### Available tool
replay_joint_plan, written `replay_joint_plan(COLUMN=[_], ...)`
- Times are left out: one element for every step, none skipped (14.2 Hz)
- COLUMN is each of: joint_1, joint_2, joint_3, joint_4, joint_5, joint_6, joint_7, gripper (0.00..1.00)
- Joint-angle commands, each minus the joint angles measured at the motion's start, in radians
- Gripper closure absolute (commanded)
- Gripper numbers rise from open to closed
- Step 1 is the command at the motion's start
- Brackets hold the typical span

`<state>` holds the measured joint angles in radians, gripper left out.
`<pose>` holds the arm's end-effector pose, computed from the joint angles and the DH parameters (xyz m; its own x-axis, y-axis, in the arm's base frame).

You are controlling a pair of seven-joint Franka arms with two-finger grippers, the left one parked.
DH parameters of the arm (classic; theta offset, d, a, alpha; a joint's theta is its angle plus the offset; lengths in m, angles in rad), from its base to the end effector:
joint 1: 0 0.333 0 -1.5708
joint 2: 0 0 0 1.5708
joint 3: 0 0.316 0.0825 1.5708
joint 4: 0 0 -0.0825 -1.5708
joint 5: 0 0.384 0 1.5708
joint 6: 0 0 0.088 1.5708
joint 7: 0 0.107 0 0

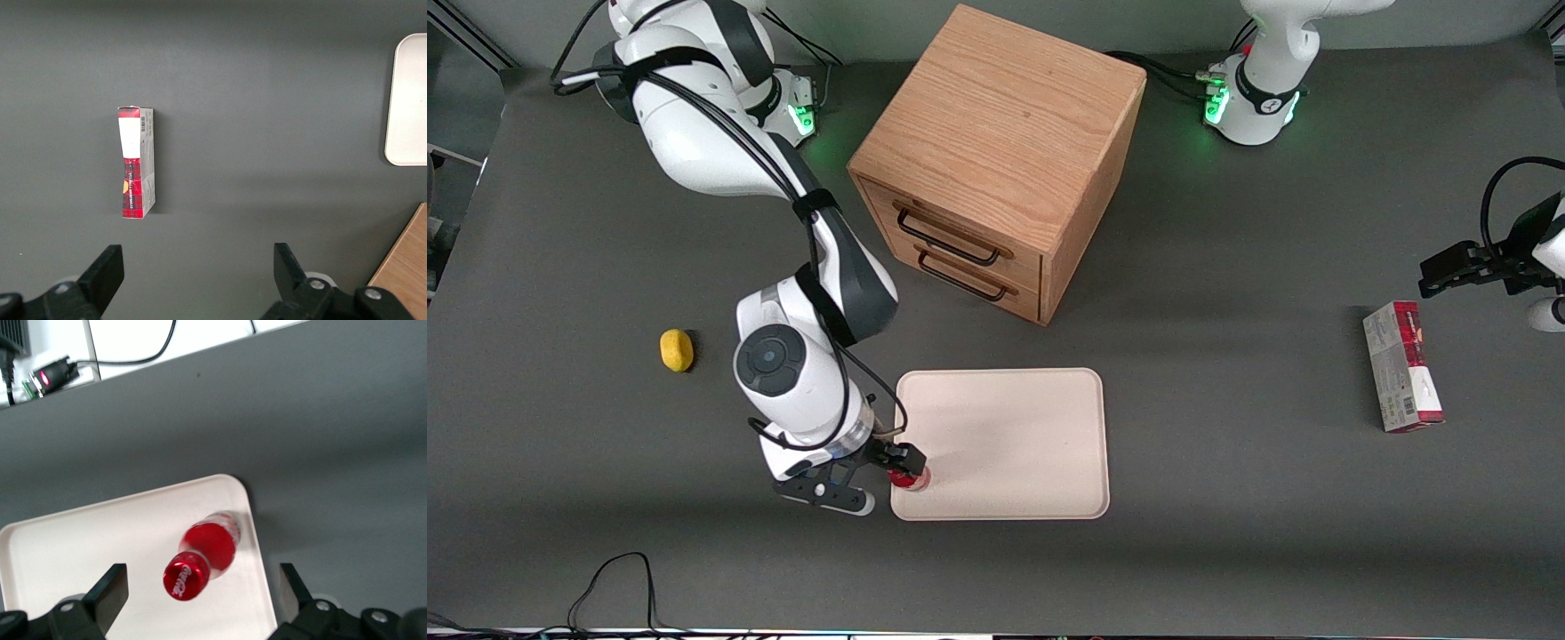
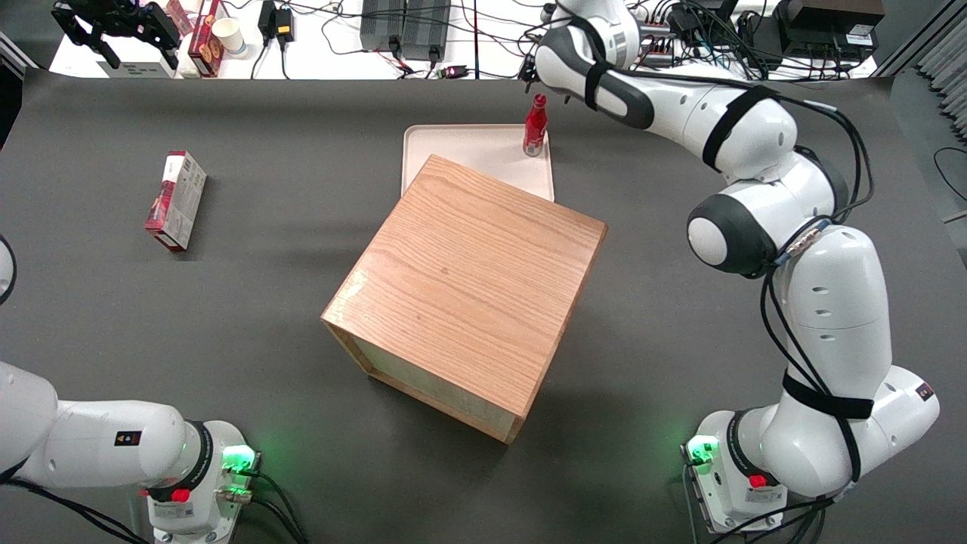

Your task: Place coke bottle on tray

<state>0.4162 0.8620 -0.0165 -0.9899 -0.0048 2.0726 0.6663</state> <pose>0.7302 0.3136 0.3637 0.9478 -0.2614 0.1827 -0.2420 -0.9626 -0.1218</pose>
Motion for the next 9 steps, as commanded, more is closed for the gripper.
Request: replay_joint_plan(joint_1=[-0.068, -0.085, -0.105, -0.131, -0.155, -0.178, -0.191, -0.204, -0.205], joint_2=[-0.229, -0.289, -0.349, -0.406, -0.467, -0.530, -0.584, -0.639, -0.694], joint_3=[0.009, 0.015, 0.015, 0.015, 0.015, 0.012, 0.001, -0.023, -0.060], joint_4=[-0.227, -0.293, -0.338, -0.380, -0.418, -0.458, -0.493, -0.531, -0.570], joint_5=[-0.001, 0.000, 0.002, 0.002, 0.002, 0.002, 0.000, -0.007, -0.007], joint_6=[-0.014, -0.029, -0.070, -0.125, -0.167, -0.214, -0.262, -0.307, -0.345], joint_7=[0.009, -0.031, -0.087, -0.141, -0.193, -0.264, -0.324, -0.380, -0.439], gripper=[0.00, 0.00, 0.00, 0.00, 0.00, 0.00, 0.00, 0.00, 0.00])
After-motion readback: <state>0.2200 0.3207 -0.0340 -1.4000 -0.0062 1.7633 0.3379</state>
